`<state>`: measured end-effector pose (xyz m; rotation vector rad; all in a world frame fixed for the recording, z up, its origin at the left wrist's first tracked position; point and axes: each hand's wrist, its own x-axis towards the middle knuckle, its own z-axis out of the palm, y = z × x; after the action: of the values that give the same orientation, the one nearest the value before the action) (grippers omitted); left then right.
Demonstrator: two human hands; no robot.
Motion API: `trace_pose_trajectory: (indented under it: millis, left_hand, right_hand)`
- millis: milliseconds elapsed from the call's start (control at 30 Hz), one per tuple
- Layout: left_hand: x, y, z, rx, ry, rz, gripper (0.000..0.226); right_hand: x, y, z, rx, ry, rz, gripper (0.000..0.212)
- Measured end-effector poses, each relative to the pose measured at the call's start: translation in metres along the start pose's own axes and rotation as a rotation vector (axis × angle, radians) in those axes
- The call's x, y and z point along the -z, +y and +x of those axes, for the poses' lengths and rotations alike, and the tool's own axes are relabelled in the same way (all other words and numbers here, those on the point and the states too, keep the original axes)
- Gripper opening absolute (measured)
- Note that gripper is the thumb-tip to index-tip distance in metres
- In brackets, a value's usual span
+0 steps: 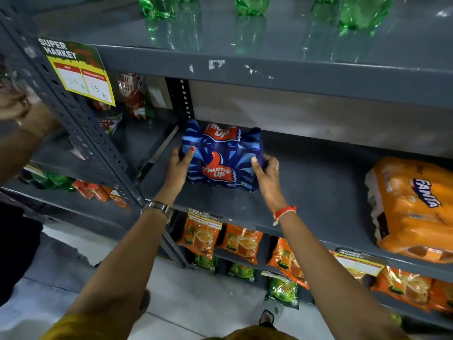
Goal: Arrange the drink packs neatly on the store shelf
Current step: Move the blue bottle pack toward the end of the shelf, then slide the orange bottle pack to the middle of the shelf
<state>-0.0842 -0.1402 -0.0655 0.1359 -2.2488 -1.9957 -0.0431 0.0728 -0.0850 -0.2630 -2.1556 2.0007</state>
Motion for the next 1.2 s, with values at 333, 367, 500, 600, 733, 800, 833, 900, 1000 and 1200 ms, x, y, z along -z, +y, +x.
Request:
trace_pose_trajectory:
  millis: [333,367,500,600,733,800,833,900,1000,1200]
  left_hand:
    - [0.015,-0.001,-0.014,-0.041,-0.054,0.029,0.027]
    - [0.016,-0.001,-0.016,-0.045,-0.046,0.032,0.029]
    - [0.023,-0.005,-0.022,-0.06,-0.023,0.07,0.035]
    - [0.026,-0.01,-0.025,-0.069,0.004,0.114,0.036]
    - [0.021,-0.007,-0.036,-0.108,0.042,0.15,0.038]
    - [0.018,-0.003,-0.044,-0.143,0.085,0.08,0.042]
    - [0.015,-0.005,-0.047,-0.174,0.133,0.052,0.046]
    - [0.002,-0.01,-0.059,-0.244,0.303,0.042,0.05]
    - [-0.039,-0.002,-0.094,-0.431,0.524,0.121,0.034]
    - [-0.168,0.03,-0.139,-0.757,0.147,0.201,0.023]
  right_hand:
    - [0.001,0.001,-0.022,-0.014,-0.059,0.042,0.035]
    - [0.0,0.002,-0.027,-0.009,-0.052,0.046,0.035]
    - [-0.004,0.001,-0.041,0.014,-0.023,0.038,0.035]
    - [-0.006,-0.001,-0.052,0.031,0.009,0.03,0.035]
    - [0.0,-0.012,-0.063,0.043,-0.005,-0.006,0.043]
    - [0.01,-0.018,-0.068,0.043,-0.048,-0.029,0.046]
    - [0.018,-0.02,-0.07,0.045,-0.06,-0.042,0.048]
    - [0.039,-0.023,-0.072,0.062,-0.015,-0.071,0.053]
    - [0.082,-0.024,-0.077,0.065,0.24,-0.039,0.048]
    - [0.2,-0.03,-0.122,-0.02,1.084,0.006,0.023]
